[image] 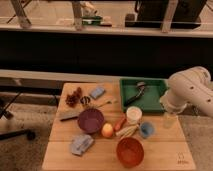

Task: Place brush in table surface

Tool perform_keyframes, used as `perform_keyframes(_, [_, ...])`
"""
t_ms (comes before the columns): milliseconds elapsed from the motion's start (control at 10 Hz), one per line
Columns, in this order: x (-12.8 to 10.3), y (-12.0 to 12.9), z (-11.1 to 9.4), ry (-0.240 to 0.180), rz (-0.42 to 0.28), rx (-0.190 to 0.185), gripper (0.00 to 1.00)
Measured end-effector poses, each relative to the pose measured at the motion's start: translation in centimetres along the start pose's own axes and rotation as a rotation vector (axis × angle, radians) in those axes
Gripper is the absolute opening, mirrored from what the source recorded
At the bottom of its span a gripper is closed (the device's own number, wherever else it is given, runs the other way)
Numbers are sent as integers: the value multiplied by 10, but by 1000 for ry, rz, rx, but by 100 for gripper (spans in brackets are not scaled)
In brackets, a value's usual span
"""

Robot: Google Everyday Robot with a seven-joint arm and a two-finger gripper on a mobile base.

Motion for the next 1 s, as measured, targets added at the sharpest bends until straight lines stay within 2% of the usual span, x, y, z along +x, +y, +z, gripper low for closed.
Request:
perform_keyframes(700, [1, 0, 0, 5, -3, 1, 80])
perform_keyframes(1000, [-7, -5, 4, 2, -11, 18, 80])
